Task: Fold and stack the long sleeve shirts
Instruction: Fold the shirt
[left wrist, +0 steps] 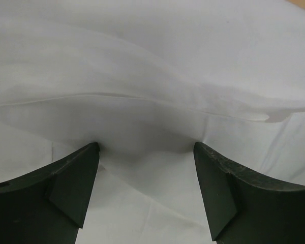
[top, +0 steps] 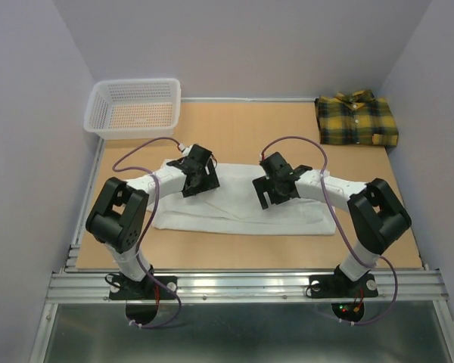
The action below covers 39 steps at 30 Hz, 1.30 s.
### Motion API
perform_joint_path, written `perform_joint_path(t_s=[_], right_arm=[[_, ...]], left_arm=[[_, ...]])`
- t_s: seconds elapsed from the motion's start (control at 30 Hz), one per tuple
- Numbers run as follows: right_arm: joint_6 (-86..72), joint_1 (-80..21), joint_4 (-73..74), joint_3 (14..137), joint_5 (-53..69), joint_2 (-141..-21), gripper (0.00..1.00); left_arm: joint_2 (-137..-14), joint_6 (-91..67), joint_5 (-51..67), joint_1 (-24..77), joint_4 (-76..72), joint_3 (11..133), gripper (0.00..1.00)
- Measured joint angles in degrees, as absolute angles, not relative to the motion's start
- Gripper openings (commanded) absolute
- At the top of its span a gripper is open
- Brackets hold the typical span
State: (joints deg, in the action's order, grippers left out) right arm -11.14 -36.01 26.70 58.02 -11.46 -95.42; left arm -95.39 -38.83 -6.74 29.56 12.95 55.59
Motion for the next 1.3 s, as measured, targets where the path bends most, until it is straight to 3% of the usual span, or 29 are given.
perform_joint_path(t_s=[0.2, 0.5, 1.0, 1.3], right_arm=[[-17.69, -35.97, 27.73, 56.8, -8.32, -96.18, 0.9], [-26.74, -36.18, 27.79, 51.62, -0.69, -90.35, 0.9], [-34.2, -39.79, 25.71, 57.43, 10.31, -95.92, 0.9], [-38.04, -40.27, 23.44, 60.64, 9.8, -98.87, 0.95]], left_arm=[[-103.9, -33.89, -9.06, 29.58, 11.27, 64.79, 0.87], [-121.64, -23.42, -7.4, 30.76, 8.84, 88.07, 0.91], [-143.96, -11.53, -4.36, 33.15, 10.02, 121.69, 0.95], [-147.3, -10.72, -2.48, 26.61, 9.32, 127.0, 0.98]])
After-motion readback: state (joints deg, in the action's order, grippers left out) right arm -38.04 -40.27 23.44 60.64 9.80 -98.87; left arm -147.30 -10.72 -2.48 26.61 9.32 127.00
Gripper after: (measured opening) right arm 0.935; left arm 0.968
